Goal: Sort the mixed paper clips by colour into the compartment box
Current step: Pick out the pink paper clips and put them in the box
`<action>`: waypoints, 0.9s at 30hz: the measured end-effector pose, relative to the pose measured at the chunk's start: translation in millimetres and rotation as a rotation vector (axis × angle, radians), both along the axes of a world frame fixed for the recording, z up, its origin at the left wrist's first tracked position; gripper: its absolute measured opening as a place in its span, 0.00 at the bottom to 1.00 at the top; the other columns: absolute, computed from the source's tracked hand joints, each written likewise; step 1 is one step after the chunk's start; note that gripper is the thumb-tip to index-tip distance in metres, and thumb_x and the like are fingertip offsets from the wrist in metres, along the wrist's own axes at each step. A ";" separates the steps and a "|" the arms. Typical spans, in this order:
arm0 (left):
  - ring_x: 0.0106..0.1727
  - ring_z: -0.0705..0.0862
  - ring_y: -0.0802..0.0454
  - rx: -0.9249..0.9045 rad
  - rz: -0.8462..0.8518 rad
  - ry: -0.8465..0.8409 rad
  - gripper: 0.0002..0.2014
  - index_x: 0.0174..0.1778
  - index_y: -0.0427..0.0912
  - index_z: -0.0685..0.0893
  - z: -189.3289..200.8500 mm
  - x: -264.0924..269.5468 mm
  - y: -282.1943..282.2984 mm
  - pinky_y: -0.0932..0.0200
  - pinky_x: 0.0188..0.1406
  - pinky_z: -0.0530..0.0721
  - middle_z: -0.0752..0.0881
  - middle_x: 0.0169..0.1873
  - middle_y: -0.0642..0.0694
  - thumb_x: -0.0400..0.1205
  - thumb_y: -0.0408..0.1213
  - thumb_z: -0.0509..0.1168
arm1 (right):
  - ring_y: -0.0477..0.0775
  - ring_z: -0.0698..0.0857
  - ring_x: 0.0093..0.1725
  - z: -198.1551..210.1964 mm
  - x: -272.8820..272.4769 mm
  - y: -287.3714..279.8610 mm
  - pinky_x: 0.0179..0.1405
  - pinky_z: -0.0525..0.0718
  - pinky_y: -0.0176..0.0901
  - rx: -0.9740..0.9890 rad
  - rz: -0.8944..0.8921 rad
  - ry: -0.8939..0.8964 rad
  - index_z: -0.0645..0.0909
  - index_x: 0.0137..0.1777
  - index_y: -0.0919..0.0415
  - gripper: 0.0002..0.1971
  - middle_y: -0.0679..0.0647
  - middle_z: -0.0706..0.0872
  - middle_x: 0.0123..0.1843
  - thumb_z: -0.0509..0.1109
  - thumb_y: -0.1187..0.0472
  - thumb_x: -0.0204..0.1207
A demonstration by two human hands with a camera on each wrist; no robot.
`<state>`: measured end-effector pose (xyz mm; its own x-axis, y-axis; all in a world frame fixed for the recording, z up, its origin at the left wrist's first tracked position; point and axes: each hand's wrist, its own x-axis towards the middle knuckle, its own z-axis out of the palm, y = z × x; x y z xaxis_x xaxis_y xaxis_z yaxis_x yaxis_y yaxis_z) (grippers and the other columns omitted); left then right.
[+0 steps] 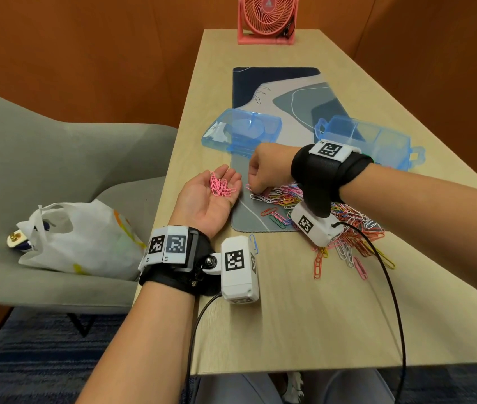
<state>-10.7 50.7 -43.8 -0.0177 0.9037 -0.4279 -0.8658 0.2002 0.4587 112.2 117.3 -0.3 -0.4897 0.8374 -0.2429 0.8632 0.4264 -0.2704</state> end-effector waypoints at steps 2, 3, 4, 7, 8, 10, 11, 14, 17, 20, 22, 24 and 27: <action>0.58 0.78 0.42 -0.004 -0.001 0.011 0.18 0.49 0.30 0.79 0.6 -0.1 -0.2 0.50 0.63 0.74 0.81 0.48 0.35 0.89 0.37 0.47 | 0.50 0.81 0.34 5.0 3.9 0.7 0.38 0.82 0.41 -0.063 -0.035 0.078 0.84 0.35 0.59 0.04 0.51 0.84 0.31 0.75 0.64 0.68; 0.57 0.79 0.42 -0.004 -0.002 0.011 0.18 0.49 0.30 0.79 1.1 0.2 -0.5 0.50 0.63 0.73 0.81 0.48 0.35 0.89 0.37 0.47 | 0.50 0.80 0.32 8.5 5.2 0.9 0.35 0.81 0.39 -0.099 -0.057 0.127 0.85 0.36 0.61 0.01 0.52 0.85 0.30 0.75 0.66 0.67; 0.58 0.79 0.41 -0.004 -0.004 0.007 0.18 0.49 0.29 0.78 1.5 0.5 -0.5 0.50 0.63 0.73 0.81 0.51 0.35 0.89 0.37 0.47 | 0.51 0.80 0.30 12.3 5.9 1.1 0.33 0.81 0.38 -0.123 -0.068 0.178 0.87 0.39 0.64 0.02 0.53 0.86 0.30 0.74 0.68 0.67; 0.63 0.79 0.41 0.015 -0.027 -0.037 0.18 0.48 0.28 0.78 3.9 3.6 -2.4 0.49 0.64 0.74 0.85 0.54 0.34 0.89 0.36 0.47 | 0.48 0.80 0.29 21.7 1.7 0.3 0.34 0.83 0.37 -0.160 -0.056 0.303 0.89 0.44 0.66 0.08 0.55 0.87 0.32 0.73 0.70 0.66; 0.60 0.80 0.42 0.031 -0.038 -0.067 0.19 0.47 0.27 0.78 4.8 5.1 -3.3 0.49 0.64 0.74 0.87 0.49 0.33 0.89 0.36 0.46 | 0.46 0.80 0.28 23.4 -1.0 -0.9 0.34 0.84 0.36 -0.173 -0.038 0.331 0.89 0.44 0.64 0.07 0.54 0.87 0.32 0.74 0.70 0.67; 0.56 0.82 0.40 0.060 -0.062 -0.120 0.19 0.50 0.25 0.78 5.7 8.4 -4.8 0.47 0.69 0.73 0.87 0.44 0.31 0.89 0.35 0.46 | 0.44 0.83 0.29 24.9 -6.0 -3.5 0.36 0.86 0.36 -0.191 -0.006 0.369 0.89 0.44 0.60 0.07 0.52 0.87 0.33 0.76 0.70 0.67; 0.58 0.82 0.39 0.069 -0.071 -0.137 0.18 0.52 0.24 0.77 5.8 9.9 -5.5 0.46 0.71 0.72 0.85 0.48 0.29 0.88 0.34 0.46 | 0.46 0.85 0.32 25.8 -7.1 -5.2 0.39 0.87 0.38 -0.194 0.003 0.385 0.88 0.44 0.59 0.08 0.53 0.89 0.36 0.77 0.70 0.68; 0.63 0.80 0.37 0.077 -0.084 -0.179 0.17 0.50 0.25 0.76 4.9 13.1 -6.4 0.45 0.72 0.71 0.84 0.51 0.30 0.89 0.34 0.46 | 0.53 0.90 0.38 28.8 -0.1 -4.9 0.43 0.89 0.42 -0.164 -0.012 0.380 0.86 0.46 0.61 0.08 0.57 0.90 0.42 0.76 0.71 0.69; 0.69 0.76 0.38 0.036 -0.097 -0.111 0.19 0.49 0.25 0.78 4.5 16.3 -5.7 0.45 0.68 0.72 0.79 0.65 0.31 0.89 0.36 0.47 | 0.47 0.84 0.29 27.8 18.4 1.7 0.34 0.85 0.33 -0.035 -0.043 0.198 0.87 0.48 0.62 0.09 0.54 0.88 0.38 0.72 0.72 0.71; 0.72 0.74 0.39 0.024 -0.118 -0.067 0.18 0.48 0.27 0.78 3.5 18.7 -5.7 0.45 0.64 0.73 0.75 0.71 0.33 0.89 0.37 0.47 | 0.46 0.82 0.28 18.4 36.2 5.8 0.39 0.86 0.41 0.030 -0.059 -0.002 0.89 0.47 0.62 0.10 0.54 0.90 0.40 0.70 0.73 0.70; 0.73 0.73 0.39 0.028 -0.134 -0.044 0.18 0.48 0.28 0.78 2.5 19.8 -6.0 0.46 0.63 0.74 0.75 0.71 0.34 0.89 0.36 0.47 | 0.46 0.82 0.29 12.4 43.9 6.2 0.37 0.85 0.39 0.030 -0.070 -0.058 0.89 0.48 0.63 0.10 0.52 0.89 0.40 0.70 0.73 0.72; 0.73 0.73 0.40 0.028 -0.134 -0.030 0.18 0.47 0.28 0.78 1.7 19.8 -5.5 0.47 0.62 0.74 0.76 0.70 0.34 0.89 0.37 0.47 | 0.48 0.82 0.32 8.8 48.2 6.1 0.35 0.82 0.37 0.054 -0.058 -0.115 0.90 0.48 0.61 0.09 0.54 0.90 0.43 0.71 0.70 0.72; 0.72 0.74 0.40 0.021 -0.132 -0.023 0.18 0.48 0.28 0.78 0.8 18.6 -4.4 0.47 0.61 0.75 0.82 0.56 0.35 0.89 0.37 0.47 | 0.54 0.86 0.43 5.5 54.5 9.8 0.46 0.84 0.42 0.117 -0.061 -0.184 0.90 0.46 0.63 0.07 0.57 0.91 0.47 0.74 0.68 0.70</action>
<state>7.9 46.3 -43.1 0.1112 0.9061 -0.4081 -0.8430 0.3035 0.4442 166.7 127.2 5.2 -0.3936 0.8919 -0.2227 0.9186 0.3911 -0.0572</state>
